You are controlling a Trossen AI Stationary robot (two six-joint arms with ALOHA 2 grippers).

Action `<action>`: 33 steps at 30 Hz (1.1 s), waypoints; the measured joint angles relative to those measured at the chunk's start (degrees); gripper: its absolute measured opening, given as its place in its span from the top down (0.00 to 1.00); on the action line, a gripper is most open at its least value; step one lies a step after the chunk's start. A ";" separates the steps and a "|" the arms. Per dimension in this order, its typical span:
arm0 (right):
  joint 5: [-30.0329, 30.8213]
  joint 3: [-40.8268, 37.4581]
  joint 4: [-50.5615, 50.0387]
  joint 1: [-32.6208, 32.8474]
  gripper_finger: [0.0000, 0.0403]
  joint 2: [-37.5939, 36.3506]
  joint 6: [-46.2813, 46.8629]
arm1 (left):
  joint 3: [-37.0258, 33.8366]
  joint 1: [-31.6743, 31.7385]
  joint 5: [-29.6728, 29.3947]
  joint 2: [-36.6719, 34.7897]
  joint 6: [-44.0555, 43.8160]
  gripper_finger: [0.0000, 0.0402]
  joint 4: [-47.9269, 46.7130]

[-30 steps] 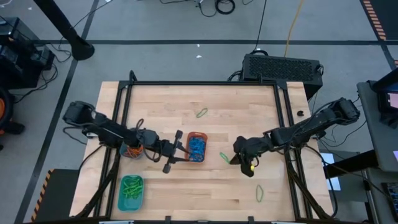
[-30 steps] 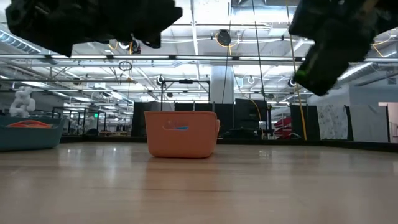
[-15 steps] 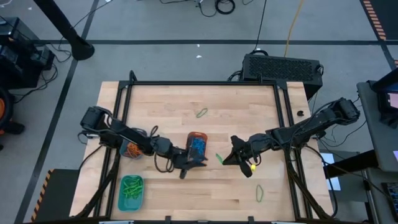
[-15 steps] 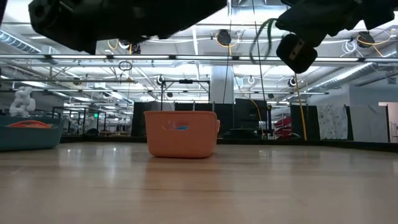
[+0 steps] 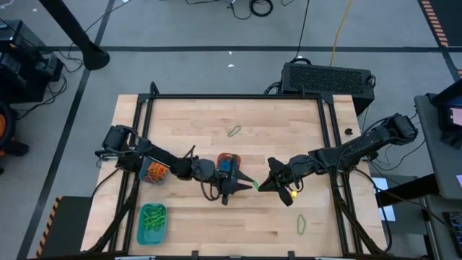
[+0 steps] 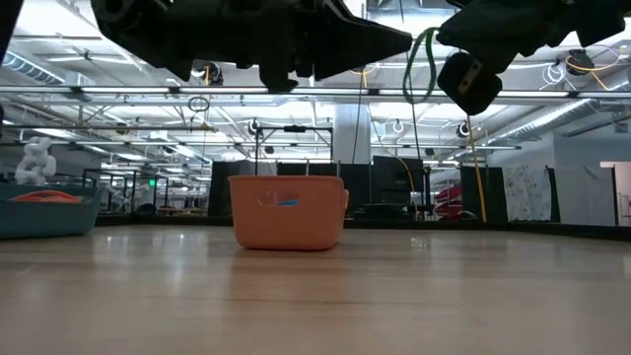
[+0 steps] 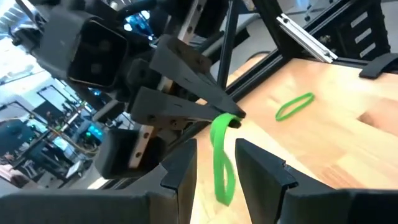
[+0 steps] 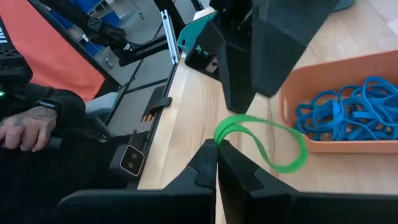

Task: Sort rubber bands into baskets
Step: Put the green rubber band into the green bin

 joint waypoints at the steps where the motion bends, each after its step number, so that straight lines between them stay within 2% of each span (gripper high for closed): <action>1: 0.00 0.00 -0.03 0.00 1.00 0.00 -0.34 | 0.32 0.16 0.02 0.39 -0.03 0.71 -0.06; 28: -0.10 0.04 0.76 -1.97 1.00 -0.02 -3.03 | 0.89 2.05 0.74 0.52 -0.70 0.71 -3.39; 33: -0.24 0.04 0.78 -1.95 1.00 -0.02 -3.03 | 0.87 2.48 0.74 0.52 -0.66 0.77 -3.97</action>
